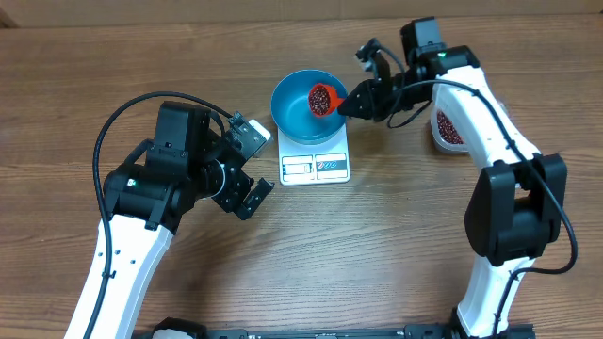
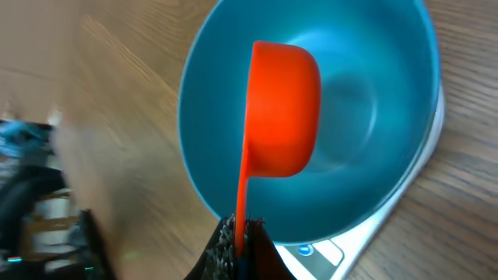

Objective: Scoop item into bowl and weigh 150g on scale
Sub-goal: 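Tilt the red scoop over the blue bowl to pour beans, then carry the empty scoop right back to the bean tub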

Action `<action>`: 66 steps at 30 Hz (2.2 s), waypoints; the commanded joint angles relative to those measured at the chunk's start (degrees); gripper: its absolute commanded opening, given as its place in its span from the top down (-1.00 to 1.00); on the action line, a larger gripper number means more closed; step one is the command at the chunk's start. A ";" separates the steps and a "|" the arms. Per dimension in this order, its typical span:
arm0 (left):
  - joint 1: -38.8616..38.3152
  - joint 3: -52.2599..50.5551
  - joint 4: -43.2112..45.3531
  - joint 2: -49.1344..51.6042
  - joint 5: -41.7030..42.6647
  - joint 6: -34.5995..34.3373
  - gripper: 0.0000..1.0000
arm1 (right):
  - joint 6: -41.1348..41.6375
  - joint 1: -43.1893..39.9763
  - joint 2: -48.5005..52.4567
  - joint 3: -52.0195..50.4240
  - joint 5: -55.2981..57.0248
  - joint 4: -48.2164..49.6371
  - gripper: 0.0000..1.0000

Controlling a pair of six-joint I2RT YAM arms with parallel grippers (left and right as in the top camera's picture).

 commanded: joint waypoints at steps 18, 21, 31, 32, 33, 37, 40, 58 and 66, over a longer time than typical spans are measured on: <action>0.31 1.51 0.04 0.17 0.07 0.04 -0.99 | -1.62 10.62 -5.73 2.14 31.36 4.17 0.92; 0.31 1.51 0.04 0.17 0.04 0.04 -0.99 | -1.64 11.50 -6.64 2.25 33.75 4.37 0.92; 0.31 1.51 0.04 0.17 0.04 0.04 -0.99 | -1.70 13.46 -9.99 2.29 41.75 5.31 0.92; 0.31 1.51 0.04 0.17 0.04 0.07 -0.99 | -2.19 13.73 -9.99 2.29 42.18 5.20 0.92; 0.31 1.51 0.04 0.17 0.07 0.04 -0.99 | -2.97 14.03 -9.99 2.29 42.38 4.94 0.92; 0.31 1.51 0.04 0.17 0.04 0.07 -0.99 | -3.10 15.52 -9.99 2.29 45.20 4.74 0.92; 0.31 1.51 0.04 0.17 0.04 0.04 -0.99 | -3.13 16.96 -9.97 2.29 48.06 4.94 0.92; 0.31 1.51 0.04 0.17 0.04 0.04 -0.99 | -2.43 19.71 -10.82 2.29 51.78 5.62 0.93; 0.31 1.51 0.04 0.17 0.04 0.04 -0.99 | 6.43 18.78 -16.15 2.34 51.78 3.50 0.93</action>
